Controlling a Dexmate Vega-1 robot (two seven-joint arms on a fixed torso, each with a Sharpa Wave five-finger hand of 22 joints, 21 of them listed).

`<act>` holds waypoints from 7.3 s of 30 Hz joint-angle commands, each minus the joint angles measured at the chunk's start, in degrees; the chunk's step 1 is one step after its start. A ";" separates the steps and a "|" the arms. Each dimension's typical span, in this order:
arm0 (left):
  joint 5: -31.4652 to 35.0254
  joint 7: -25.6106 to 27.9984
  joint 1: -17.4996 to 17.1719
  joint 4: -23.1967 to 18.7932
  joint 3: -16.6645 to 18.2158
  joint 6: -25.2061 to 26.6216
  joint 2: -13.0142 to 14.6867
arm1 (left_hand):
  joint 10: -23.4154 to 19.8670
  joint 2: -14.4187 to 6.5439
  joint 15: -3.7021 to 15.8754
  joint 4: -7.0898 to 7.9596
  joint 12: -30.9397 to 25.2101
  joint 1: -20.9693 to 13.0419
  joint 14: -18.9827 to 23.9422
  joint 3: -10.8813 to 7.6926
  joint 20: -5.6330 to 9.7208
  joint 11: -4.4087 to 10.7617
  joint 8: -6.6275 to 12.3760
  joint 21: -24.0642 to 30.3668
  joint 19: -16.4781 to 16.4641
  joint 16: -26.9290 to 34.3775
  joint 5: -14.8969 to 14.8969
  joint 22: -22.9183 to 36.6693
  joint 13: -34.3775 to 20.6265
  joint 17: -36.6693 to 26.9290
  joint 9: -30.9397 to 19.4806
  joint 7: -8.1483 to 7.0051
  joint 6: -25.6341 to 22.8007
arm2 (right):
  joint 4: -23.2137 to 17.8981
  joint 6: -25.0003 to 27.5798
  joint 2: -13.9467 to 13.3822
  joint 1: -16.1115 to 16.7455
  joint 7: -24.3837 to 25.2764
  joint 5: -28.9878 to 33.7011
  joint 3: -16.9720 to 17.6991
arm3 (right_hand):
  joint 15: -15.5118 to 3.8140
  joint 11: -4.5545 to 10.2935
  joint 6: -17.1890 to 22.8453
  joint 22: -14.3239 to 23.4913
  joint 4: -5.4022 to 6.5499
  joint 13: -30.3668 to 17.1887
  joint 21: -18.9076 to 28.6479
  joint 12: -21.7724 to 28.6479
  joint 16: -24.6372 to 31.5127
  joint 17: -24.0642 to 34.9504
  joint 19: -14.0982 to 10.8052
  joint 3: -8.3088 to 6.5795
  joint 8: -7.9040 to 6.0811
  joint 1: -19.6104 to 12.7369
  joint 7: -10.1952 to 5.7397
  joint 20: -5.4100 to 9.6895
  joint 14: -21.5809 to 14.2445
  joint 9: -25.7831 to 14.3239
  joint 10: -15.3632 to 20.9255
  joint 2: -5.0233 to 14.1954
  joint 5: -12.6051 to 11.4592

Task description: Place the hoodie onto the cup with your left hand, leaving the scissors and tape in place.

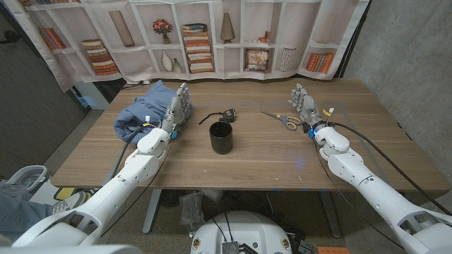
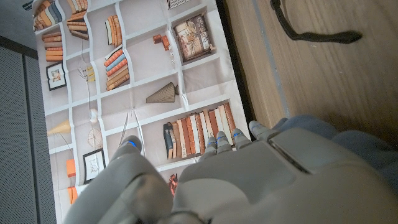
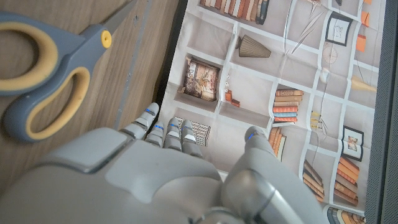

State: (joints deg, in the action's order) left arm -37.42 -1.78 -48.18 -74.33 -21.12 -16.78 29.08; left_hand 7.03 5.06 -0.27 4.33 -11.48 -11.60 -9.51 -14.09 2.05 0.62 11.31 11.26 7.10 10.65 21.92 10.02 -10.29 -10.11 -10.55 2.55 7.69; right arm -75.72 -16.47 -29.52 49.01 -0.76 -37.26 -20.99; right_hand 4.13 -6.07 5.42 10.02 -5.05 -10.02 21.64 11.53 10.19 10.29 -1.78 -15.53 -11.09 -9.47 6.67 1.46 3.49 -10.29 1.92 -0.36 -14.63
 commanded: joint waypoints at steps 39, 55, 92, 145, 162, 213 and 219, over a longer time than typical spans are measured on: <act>0.68 0.17 -2.71 -8.64 -0.35 2.17 3.10 | -3.41 -0.64 0.27 -0.26 -1.02 -1.53 3.50 0.42 1.40 -0.07 0.99 0.98 -2.82 0.72 0.39 0.19 -0.26 -0.23 -0.04 0.43 -3.88 | -0.59 -2.07 -0.01 1.29 -0.07 -0.64 1.19 | 0.37 -0.32 0.40 0.12 -0.05 -0.30 -0.81 0.41 0.62 0.12 -0.03 -0.09 -0.26 -0.28 -0.14 -0.12 -0.55 -0.33 0.54 0.15 -0.09; 0.62 -1.06 -4.58 -10.72 -0.89 1.13 3.49 | -3.55 -0.87 0.17 -0.25 -0.86 -1.71 3.50 0.58 1.03 0.01 0.82 0.83 -2.81 0.52 0.35 0.21 -0.27 -0.25 -0.05 0.40 -4.03 | -0.56 -2.00 -0.58 1.39 -0.63 -0.98 1.56 | 0.42 -0.44 0.47 0.15 -0.05 -0.31 -1.21 0.40 0.63 0.14 0.06 0.01 -0.21 -0.17 -0.29 -0.35 -0.67 -0.34 0.64 0.22 -0.01; 5.12 2.95 -11.88 -20.74 -0.08 -0.37 7.82 | -4.23 -1.30 0.01 -0.24 -0.79 -2.04 4.06 0.86 0.44 -0.18 0.78 0.70 -3.03 0.45 0.22 0.24 -0.29 -0.28 -0.06 0.45 -4.88 | 0.42 -3.49 -1.01 2.26 -1.73 -1.87 2.56 | 0.54 -0.35 0.63 0.18 -0.11 -0.33 -1.99 0.32 0.61 0.13 -0.05 0.13 -0.15 -0.09 -0.25 -0.40 -0.78 -0.35 0.62 0.42 0.13; 5.32 7.19 -24.66 -28.94 11.65 -4.27 14.57 | -5.64 -1.84 0.68 -0.36 -0.75 -2.80 5.26 1.37 0.18 1.01 0.79 0.33 -2.67 0.45 0.07 0.26 -0.31 -0.27 -0.08 -0.25 -6.49 | -1.04 -2.68 -1.63 2.49 -2.05 -2.23 2.68 | 0.58 -0.36 1.01 0.22 -0.27 -0.34 -3.03 0.38 0.58 0.11 -0.49 0.29 -0.14 -0.09 -0.13 -0.40 -1.03 -0.35 1.05 0.72 0.33; 6.10 7.32 -26.42 -31.08 15.69 -2.94 16.29 | -6.10 -1.83 1.06 -0.45 -0.72 -3.04 5.73 1.64 -0.02 1.42 0.78 0.29 -2.68 0.45 0.09 0.26 -0.31 -0.26 -0.08 -0.59 -7.03 | -1.06 -2.48 -1.61 2.38 -2.13 -1.97 2.36 | 0.55 -0.33 1.08 0.23 -0.33 -0.34 -3.38 0.35 0.56 0.11 -0.63 0.35 -0.11 -0.09 -0.16 -0.40 -1.07 -0.36 1.11 0.80 0.40; 18.39 13.59 -27.45 -30.39 20.49 -3.82 14.18 | -8.52 -1.49 2.02 -1.19 -0.96 -4.52 7.94 2.45 1.37 2.18 1.05 0.76 -4.62 0.69 0.68 0.20 -0.33 -0.24 -0.10 -1.43 -9.48 | -0.09 -3.27 -0.40 0.67 -2.09 -1.26 1.77 | 0.43 -0.33 1.20 0.27 -0.47 -0.35 -4.26 0.30 0.53 0.12 -1.11 0.54 -0.06 -0.05 -0.27 -0.42 -1.22 -0.36 1.21 0.95 0.56; 19.52 14.67 -27.32 -29.67 20.94 -4.26 13.44 | -8.76 -1.38 1.98 -1.38 -0.95 -4.84 8.21 2.53 1.44 2.40 1.05 0.85 -5.04 0.69 0.84 0.19 -0.34 -0.24 -0.11 -1.43 -9.71 | 0.49 -3.03 0.14 0.16 -1.86 -1.17 1.47 | 0.52 -0.30 1.17 0.27 -0.48 -0.35 -4.39 0.32 0.54 0.12 -1.17 0.57 -0.04 -0.03 -0.21 -0.44 -1.26 -0.36 1.30 0.96 0.57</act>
State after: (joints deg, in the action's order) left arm -20.30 11.21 -75.94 -104.85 -0.90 -20.63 43.32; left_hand -1.20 3.68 1.77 3.22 -12.14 -15.80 -1.71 -11.54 2.16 2.89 12.03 11.92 2.46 10.97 22.32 10.00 -10.54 -10.24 -10.52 1.02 -1.46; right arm -76.39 -19.58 -30.16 50.07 -2.60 -38.75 -18.93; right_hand 4.40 -6.33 6.24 10.00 -5.44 -10.25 17.52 11.53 10.40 10.25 -2.40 -15.11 -11.09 -9.37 6.45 0.81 2.56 -10.52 2.87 0.34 -14.18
